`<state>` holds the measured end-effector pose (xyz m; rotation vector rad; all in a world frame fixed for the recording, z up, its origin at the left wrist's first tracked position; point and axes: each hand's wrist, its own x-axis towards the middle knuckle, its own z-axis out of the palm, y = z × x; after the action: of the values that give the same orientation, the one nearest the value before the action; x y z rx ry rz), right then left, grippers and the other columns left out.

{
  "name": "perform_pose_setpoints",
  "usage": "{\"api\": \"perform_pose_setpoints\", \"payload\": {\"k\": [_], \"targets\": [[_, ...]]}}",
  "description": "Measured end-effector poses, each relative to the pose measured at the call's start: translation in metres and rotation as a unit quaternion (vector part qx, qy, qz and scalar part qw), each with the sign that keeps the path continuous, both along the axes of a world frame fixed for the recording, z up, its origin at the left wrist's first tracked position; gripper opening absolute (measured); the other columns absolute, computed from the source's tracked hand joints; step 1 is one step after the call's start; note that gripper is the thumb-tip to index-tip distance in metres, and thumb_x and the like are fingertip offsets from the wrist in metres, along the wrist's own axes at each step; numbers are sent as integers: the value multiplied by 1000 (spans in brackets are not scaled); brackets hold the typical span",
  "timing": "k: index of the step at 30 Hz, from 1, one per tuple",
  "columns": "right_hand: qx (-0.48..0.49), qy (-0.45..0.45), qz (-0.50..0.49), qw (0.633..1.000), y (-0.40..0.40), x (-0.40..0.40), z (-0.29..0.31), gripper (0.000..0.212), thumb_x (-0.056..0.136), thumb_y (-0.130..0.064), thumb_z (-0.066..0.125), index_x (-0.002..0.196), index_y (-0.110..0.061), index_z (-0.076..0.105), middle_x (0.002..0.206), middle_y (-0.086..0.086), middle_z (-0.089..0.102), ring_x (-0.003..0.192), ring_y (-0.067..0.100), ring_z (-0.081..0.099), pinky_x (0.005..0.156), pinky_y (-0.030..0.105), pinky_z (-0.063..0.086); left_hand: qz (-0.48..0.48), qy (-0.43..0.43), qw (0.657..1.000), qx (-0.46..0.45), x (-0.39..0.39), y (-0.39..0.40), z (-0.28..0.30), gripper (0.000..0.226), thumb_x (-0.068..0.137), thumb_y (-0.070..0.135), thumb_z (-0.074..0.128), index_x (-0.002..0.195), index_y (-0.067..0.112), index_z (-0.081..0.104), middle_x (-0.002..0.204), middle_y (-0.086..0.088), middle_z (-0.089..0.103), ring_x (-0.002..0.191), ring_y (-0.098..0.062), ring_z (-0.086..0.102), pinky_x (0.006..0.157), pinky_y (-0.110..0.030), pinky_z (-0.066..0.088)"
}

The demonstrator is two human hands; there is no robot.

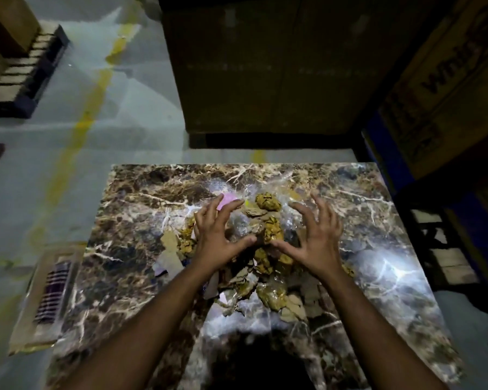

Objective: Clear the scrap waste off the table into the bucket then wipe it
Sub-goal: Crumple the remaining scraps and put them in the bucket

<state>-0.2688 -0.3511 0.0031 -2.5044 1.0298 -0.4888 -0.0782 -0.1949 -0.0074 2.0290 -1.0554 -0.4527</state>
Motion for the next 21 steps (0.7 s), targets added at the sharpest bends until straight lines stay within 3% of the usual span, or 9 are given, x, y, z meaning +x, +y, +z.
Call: {"api": "perform_pose_setpoints", "payload": {"k": [4, 8, 13, 15, 17, 19, 21], "targets": [[51, 13, 10, 999, -19, 4, -10, 107, 60, -99, 48, 153, -57, 16, 170, -3, -7, 155, 29, -1, 118, 70, 0, -69, 20, 996, 44, 11, -22, -2, 84, 70, 78, 62, 141, 73, 17, 167, 16, -2, 153, -21, -3, 114, -59, 13], [148, 29, 39, 988, -9, 26, -30, 99, 61, -102, 37, 148, -68, 4, 169, -9, -11, 155, 27, -2, 116, 74, 8, -69, 54, 995, 43, -6, -48, -17, 64, 83, 80, 39, 143, 69, 22, 168, 17, 5, 154, -20, 3, 118, -69, 10], [191, -34, 22, 981, 7, 40, -41, 87, 69, -79, 53, 144, -73, 9, 169, -7, 4, 154, 28, 14, 116, 72, 13, -2, 103, 995, 19, -32, -59, -32, 52, 89, 75, 27, 140, 68, 31, 166, 18, 15, 154, -20, 9, 121, -61, 8], [198, -53, 9, 979, 6, 42, -43, 87, 69, -71, 56, 148, -64, 18, 165, -4, 16, 151, 25, 20, 114, 71, 21, 25, 119, 993, -1, -38, -62, -34, 47, 89, 72, 30, 136, 70, 36, 166, 17, 19, 153, -19, 15, 121, -54, 11], [212, -67, 1, 975, 6, 41, -45, 92, 69, -68, 58, 152, -50, 23, 159, -4, 24, 147, 24, 24, 113, 67, 29, 51, 124, 991, 0, -44, -65, -36, 47, 88, 71, 32, 135, 70, 36, 166, 15, 19, 152, -18, 16, 122, -53, 13], [249, -75, -11, 965, 7, 41, -45, 103, 67, -67, 62, 156, -45, 18, 158, -6, 24, 146, 25, 25, 114, 62, 32, 68, 144, 987, -6, -49, -68, -37, 51, 88, 69, 36, 139, 67, 37, 166, 10, 23, 152, -20, 20, 120, -56, 20], [280, -75, -17, 957, 4, 43, -43, 112, 63, -68, 64, 159, -43, 10, 160, -3, 21, 148, 26, 22, 116, 56, 31, 89, 197, 976, -35, -52, -72, -36, 56, 88, 62, 43, 143, 60, 36, 160, 5, 35, 142, -15, 35, 114, -47, 33]]}}
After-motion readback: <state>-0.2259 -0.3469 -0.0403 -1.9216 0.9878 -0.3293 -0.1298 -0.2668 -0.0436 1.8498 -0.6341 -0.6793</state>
